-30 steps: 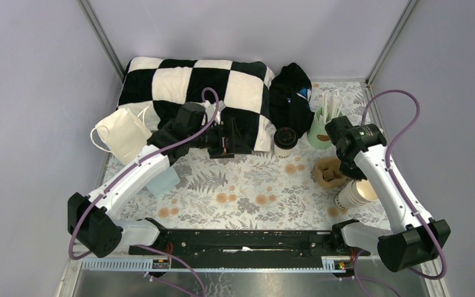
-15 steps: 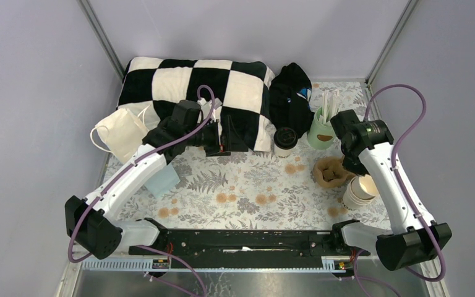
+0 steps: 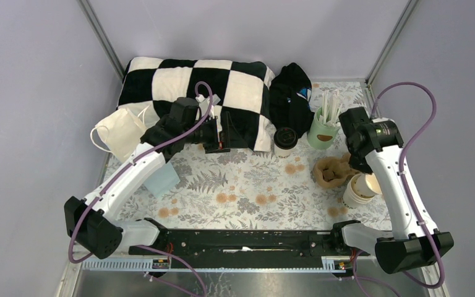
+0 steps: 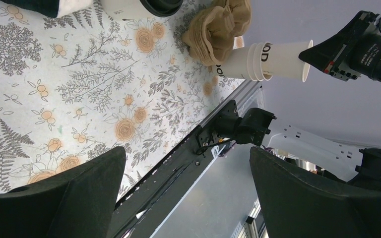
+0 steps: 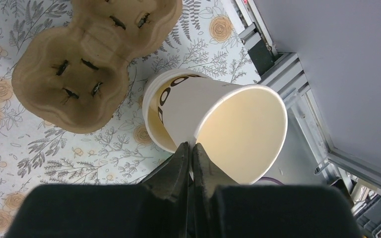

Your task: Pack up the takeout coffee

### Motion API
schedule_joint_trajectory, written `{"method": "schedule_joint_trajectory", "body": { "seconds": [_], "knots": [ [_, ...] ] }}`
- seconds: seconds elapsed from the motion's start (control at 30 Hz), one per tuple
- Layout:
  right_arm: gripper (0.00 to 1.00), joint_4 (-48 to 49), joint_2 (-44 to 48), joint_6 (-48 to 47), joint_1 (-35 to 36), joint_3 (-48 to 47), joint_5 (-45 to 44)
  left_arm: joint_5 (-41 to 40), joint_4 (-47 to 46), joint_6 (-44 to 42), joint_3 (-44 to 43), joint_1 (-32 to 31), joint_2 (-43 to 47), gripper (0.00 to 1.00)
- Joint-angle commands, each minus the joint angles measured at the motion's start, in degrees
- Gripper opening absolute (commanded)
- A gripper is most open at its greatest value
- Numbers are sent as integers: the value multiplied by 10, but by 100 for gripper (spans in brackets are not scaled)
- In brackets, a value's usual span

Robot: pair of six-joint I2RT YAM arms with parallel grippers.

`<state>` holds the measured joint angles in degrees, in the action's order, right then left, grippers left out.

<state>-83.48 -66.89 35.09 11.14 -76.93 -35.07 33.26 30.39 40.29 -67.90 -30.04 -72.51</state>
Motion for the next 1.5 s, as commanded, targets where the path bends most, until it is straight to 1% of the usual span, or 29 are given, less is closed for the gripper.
{"method": "schedule_joint_trajectory", "body": {
  "seconds": [0.0, 0.13, 0.43, 0.5, 0.6, 0.63, 0.7, 0.73, 0.83, 0.87, 0.9, 0.97, 1.03, 1.13, 1.3, 1.4, 1.47],
  "knots": [
    [0, -7, 8, -18, -18, -32, -34, 10, -14, -11, -29, 4, -3, 99],
    [0, -7, 20, -39, -34, -57, -36, 10, -17, -9, -22, 5, -3, 99],
    [0, -7, 59, -74, -57, -90, 9, 15, -28, -3, -18, 6, -8, 99],
    [0, -7, 65, -81, -59, -114, 18, 15, -28, -1, -18, 6, -9, 99],
    [0, 1, 72, -97, -59, -174, 25, 9, -28, 2, -19, 8, -7, 99],
    [0, 22, 73, -120, -59, -193, 49, 7, -29, 4, -20, 8, -5, 99],
    [0, 85, 70, -190, -59, -195, 145, 0, -29, 11, -23, 11, -2, 99],
    [0, 105, 60, -207, -58, -193, 191, -3, -28, 14, -27, 12, 1, 99],
    [0, 155, 25, -206, -51, -153, 295, -14, -16, 18, -50, 13, 7, 99],
    [0, 183, 23, -194, -33, -128, 312, -21, -11, 18, -57, 13, 12, 99],
    [0, 218, 23, -178, 5, -99, 307, -30, -4, 18, -63, 13, 17, 99],
    [0, 264, 2, -155, 115, -58, 253, -48, 12, 17, -74, 13, 29, 99],
    [0, 272, -46, -134, 219, -41, 188, -64, 32, 15, -86, 14, 41, 99],
    [0, 283, -121, -112, 325, -28, 123, -94, 66, 8, -104, 14, 57, 99],
    [0, 274, -247, -126, 436, -58, 39, -127, 103, 2, -117, 14, 85, 99],
    [0, 268, -297, -126, 477, -73, 30, -139, 115, 3, -117, 14, 96, 99],
    [0, 269, -312, -125, 495, -74, 19, -143, 119, 3, -117, 15, 101, 99]
  ]
}}
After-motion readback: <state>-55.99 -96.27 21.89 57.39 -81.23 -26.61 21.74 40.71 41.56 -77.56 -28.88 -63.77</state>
